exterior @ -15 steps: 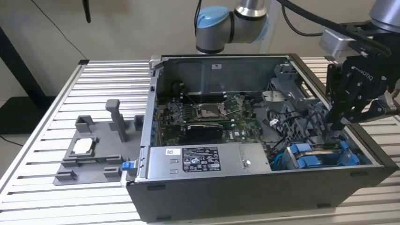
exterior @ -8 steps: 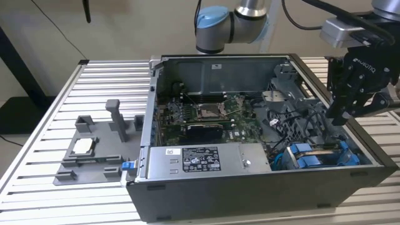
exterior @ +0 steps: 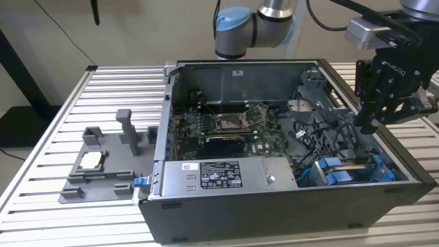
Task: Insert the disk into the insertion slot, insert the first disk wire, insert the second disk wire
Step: 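Insert the second disk wire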
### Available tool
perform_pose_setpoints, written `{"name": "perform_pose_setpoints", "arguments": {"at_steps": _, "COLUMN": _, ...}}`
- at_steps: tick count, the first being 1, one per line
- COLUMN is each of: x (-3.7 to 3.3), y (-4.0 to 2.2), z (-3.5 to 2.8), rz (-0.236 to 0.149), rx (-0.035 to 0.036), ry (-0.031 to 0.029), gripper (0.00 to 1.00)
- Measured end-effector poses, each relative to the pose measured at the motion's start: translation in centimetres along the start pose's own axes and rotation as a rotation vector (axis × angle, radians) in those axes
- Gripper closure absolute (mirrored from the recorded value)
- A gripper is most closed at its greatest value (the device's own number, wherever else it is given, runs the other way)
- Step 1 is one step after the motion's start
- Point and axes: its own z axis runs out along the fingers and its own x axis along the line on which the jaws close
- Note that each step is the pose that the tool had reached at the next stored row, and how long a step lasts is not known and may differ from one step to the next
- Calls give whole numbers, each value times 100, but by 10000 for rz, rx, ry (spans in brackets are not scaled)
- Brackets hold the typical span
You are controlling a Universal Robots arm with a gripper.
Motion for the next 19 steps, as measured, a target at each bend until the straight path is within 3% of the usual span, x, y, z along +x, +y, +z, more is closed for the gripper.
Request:
{"name": "perform_pose_setpoints", "arguments": {"at_steps": 15, "x": -7, "y": 23, "z": -1, "rz": -61, "rx": 2, "ry": 0, "gripper": 73}}
{"name": "perform_pose_setpoints", "arguments": {"at_steps": 19, "x": -60, "y": 36, "z": -2, "rz": -268, "rx": 8, "ry": -5, "gripper": 73}}
